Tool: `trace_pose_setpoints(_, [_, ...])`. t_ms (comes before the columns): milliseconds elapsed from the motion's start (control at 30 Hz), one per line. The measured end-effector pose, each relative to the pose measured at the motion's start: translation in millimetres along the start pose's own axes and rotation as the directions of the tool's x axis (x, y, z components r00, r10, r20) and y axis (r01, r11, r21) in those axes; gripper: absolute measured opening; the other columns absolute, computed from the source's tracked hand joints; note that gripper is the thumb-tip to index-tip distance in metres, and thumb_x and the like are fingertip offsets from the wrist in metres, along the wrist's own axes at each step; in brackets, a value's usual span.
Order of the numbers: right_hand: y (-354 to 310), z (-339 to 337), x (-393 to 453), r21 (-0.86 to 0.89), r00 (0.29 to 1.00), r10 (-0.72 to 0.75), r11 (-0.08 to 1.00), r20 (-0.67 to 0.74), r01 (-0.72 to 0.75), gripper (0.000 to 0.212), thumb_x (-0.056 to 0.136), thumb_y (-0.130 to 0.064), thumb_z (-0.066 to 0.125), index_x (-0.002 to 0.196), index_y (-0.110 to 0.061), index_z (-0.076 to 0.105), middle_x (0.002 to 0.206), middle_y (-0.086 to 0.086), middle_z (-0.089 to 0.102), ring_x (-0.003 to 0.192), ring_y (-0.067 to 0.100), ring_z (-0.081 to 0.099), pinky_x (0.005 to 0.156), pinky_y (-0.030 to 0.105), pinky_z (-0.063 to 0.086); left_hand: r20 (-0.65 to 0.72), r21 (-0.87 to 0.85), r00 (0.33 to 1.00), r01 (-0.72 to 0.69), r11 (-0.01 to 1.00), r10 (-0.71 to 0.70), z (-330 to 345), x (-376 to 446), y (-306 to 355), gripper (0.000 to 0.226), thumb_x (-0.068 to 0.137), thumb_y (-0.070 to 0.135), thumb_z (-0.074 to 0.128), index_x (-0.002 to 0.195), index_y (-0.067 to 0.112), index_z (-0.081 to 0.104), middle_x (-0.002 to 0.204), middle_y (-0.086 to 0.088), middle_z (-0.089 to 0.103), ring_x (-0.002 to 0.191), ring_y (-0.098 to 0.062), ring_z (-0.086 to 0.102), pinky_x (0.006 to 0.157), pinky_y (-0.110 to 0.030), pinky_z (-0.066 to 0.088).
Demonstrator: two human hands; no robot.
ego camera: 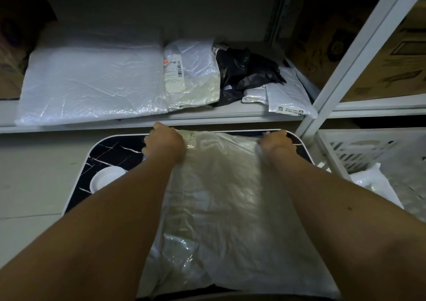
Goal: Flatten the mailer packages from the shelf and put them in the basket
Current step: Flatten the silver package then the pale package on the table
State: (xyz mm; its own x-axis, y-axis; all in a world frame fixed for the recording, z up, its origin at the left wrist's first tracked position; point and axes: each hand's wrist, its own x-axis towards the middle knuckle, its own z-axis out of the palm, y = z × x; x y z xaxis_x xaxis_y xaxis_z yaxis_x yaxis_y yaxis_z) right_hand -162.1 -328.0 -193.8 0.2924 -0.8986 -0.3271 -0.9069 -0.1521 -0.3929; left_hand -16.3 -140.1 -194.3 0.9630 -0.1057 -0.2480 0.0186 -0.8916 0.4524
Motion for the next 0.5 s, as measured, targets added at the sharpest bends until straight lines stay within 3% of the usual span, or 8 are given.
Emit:
trace_pose_setpoints(67, [-3.2, 1.0, 7.0, -0.036, 0.998, 0.019, 0.999, 0.057, -0.017, 0.057, 0.096, -0.042, 0.039, 0.144, -0.011, 0.034, 0.145, 0.016, 0.040, 0.131, 0.038, 0.039, 0.107, 0.054, 0.033, 0.030, -0.057, 0.999, 0.047, 0.997, -0.045, 3.7, 8.4, -0.5, 0.048, 0.099, 0.026, 0.039, 0.139, 0.002, 0.029, 0.140, -0.020, 0.042, 0.131, -0.037, 0.037, 0.108, -0.049, 0.031])
trace_pose_setpoints(167, [-6.8, -2.5, 8.0, 0.012, 0.995, 0.092, 0.996, 0.033, -0.093, 0.065, 0.090, -0.044, 0.052, 0.143, -0.011, 0.032, 0.140, 0.015, 0.045, 0.128, 0.036, 0.043, 0.106, 0.049, 0.034, 0.016, -0.108, 0.996, 0.093, 0.990, -0.091, 7.7, 14.3, 0.0, 0.047, 0.099, 0.030, 0.037, 0.136, 0.001, 0.036, 0.137, -0.022, 0.046, 0.128, -0.038, 0.041, 0.108, -0.049, 0.032])
trace_pose_setpoints(300, [-5.1, -1.1, 12.3, 0.086, 0.995, 0.091, 0.992, 0.033, -0.093, 0.070, 0.070, -0.046, 0.057, 0.130, -0.011, 0.051, 0.122, 0.012, 0.059, 0.117, 0.037, 0.052, 0.102, 0.051, 0.038, -0.016, -0.117, 0.985, 0.168, 0.979, -0.171, 4.6, 18.7, -0.3, 0.046, 0.099, 0.036, 0.041, 0.128, 0.002, 0.049, 0.128, -0.018, 0.054, 0.121, -0.035, 0.047, 0.104, -0.046, 0.034])
trace_pose_setpoints(400, [0.8, -3.5, 7.6, 0.156, 0.988, 0.102, 0.984, -0.113, -0.084, 0.047, 0.086, -0.044, 0.059, 0.120, -0.012, 0.056, 0.115, 0.011, 0.061, 0.116, 0.034, 0.051, 0.098, 0.046, 0.040, -0.050, -0.136, 0.989, 0.134, 0.982, -0.142, 2.1, 19.4, -8.8, 0.032, 0.095, 0.020, 0.043, 0.121, 0.004, 0.054, 0.122, -0.017, 0.058, 0.116, -0.035, 0.052, 0.100, -0.046, 0.040])
trace_pose_setpoints(500, [11.7, -5.8, 2.8, 0.194, 0.954, 0.070, 0.981, -0.293, -0.013, 0.028, 0.097, -0.029, 0.051, 0.122, -0.017, 0.051, 0.119, 0.010, 0.058, 0.123, 0.031, 0.042, 0.092, 0.045, 0.033, -0.122, -0.194, 0.975, 0.161, 0.968, -0.187, -2.9, 14.0, -16.8, 0.032, 0.094, 0.018, 0.044, 0.124, 0.009, 0.050, 0.124, -0.015, 0.056, 0.119, -0.033, 0.049, 0.099, -0.048, 0.037])
